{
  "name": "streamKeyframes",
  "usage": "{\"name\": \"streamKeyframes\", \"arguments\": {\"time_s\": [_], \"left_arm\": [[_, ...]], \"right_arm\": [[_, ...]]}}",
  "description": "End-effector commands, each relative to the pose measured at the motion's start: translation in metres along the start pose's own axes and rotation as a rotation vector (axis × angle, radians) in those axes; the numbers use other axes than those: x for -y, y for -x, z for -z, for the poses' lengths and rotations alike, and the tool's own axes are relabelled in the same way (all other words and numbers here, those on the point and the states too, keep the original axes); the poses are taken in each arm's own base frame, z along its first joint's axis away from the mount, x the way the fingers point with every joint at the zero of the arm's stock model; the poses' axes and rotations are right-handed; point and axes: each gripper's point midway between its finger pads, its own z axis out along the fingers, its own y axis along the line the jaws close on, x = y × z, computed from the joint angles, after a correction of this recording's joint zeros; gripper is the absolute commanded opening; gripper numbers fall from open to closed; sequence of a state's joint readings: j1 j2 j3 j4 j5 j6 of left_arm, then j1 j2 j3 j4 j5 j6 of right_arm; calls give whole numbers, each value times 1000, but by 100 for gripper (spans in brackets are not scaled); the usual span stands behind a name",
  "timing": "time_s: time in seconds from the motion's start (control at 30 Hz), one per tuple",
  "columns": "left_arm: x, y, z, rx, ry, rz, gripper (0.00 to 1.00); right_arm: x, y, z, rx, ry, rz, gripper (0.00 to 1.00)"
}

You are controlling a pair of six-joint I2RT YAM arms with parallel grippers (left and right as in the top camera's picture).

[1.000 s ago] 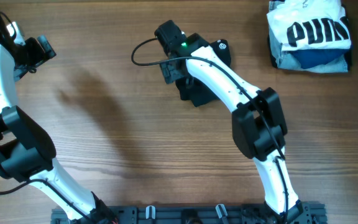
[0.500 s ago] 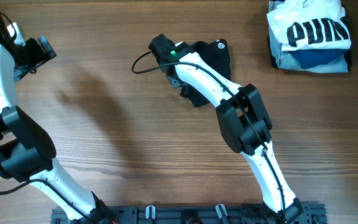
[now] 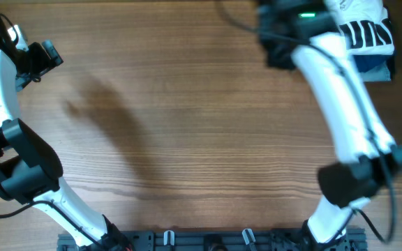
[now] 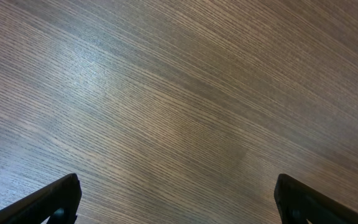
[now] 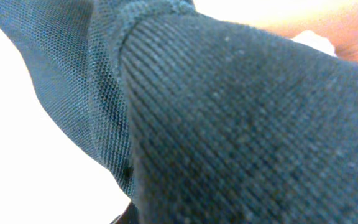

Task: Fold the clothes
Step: 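Place the black bundle on top of the stack and release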

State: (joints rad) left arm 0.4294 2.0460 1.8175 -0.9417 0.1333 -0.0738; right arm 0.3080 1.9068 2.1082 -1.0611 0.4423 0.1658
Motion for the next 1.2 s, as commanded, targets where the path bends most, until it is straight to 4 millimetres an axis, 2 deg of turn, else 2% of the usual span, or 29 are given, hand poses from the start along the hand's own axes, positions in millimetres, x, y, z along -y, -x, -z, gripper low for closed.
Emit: {"name": "streamKeyframes", "arguments": {"time_s": [0.0,0.07,0.17,0.27,0.3,0.43,0.6,0.73,0.8,0.9,0.93,0.97,1.0,1.03,1.07,1.17], "left_arm": [[0,4,-1,4,-14,18,100],[1,3,-1,3,-14,17,100],[1,3,-1,3,-15,18,100],[1,4,-1,4,-15,17,100],[1,4,-1,5,-15,17,100],[1,8,-1,21,-17,32,100],[2,13,-1,44,-21,38,100],[2,16,-1,55,-23,36,100],[3,19,-1,67,-24,34,100],[3,22,-1,78,-26,33,100],[3,23,-1,82,-27,32,100],[3,24,0,86,-28,32,100],[3,24,0,86,-28,32,100],[3,24,0,85,-28,32,100],[3,24,-1,85,-27,32,100],[3,24,0,85,-28,32,100]], "right_arm": [[64,36,18,122,-69,40,4],[104,56,12,187,-141,85,4],[147,69,-11,205,-244,213,4],[196,65,-55,152,-352,324,4],[221,46,-99,71,-382,382,4],[235,27,-147,15,-402,404,4],[245,24,-167,17,-434,411,4],[235,18,-180,9,-396,418,4],[228,6,-199,-16,-370,419,4],[205,-6,-213,-37,-295,431,4],[189,-6,-215,-33,-254,438,4],[168,-6,-216,-23,-213,419,10],[145,-7,-215,-20,-163,409,33],[120,-10,-214,-26,-101,402,60],[100,-14,-213,-32,-52,388,78],[38,-24,-203,-50,112,353,100]]}}
